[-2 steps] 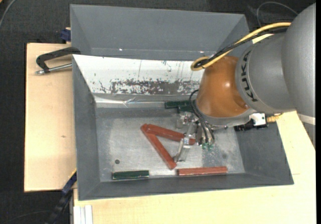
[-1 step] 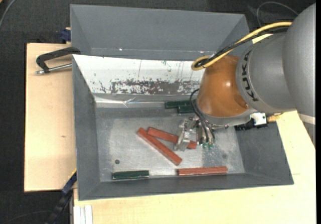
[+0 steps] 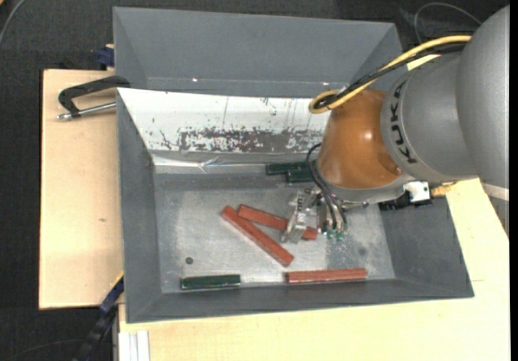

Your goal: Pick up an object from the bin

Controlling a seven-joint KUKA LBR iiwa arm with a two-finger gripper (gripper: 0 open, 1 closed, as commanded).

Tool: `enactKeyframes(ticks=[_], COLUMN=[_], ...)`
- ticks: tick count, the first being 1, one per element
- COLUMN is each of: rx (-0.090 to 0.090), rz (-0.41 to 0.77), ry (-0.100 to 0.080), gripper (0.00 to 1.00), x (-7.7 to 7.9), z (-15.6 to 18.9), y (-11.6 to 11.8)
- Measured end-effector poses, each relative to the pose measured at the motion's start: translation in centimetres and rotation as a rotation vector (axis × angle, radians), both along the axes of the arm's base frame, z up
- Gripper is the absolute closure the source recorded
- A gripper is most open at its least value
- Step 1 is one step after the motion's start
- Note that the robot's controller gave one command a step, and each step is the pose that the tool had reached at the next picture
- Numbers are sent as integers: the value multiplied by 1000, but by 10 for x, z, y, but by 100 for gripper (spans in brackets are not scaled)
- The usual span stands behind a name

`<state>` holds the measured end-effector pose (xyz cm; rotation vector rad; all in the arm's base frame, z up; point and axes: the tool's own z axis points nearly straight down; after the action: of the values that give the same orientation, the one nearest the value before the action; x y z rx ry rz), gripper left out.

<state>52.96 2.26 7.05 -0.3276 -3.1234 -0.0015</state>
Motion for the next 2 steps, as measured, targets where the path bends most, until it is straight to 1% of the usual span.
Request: enactKeyframes(ticks=[1, 2], rx=[0, 0], rz=[0, 0], ry=[0, 0], gripper=[0, 100], x=[0, 0], z=[0, 0], y=[0, 0])
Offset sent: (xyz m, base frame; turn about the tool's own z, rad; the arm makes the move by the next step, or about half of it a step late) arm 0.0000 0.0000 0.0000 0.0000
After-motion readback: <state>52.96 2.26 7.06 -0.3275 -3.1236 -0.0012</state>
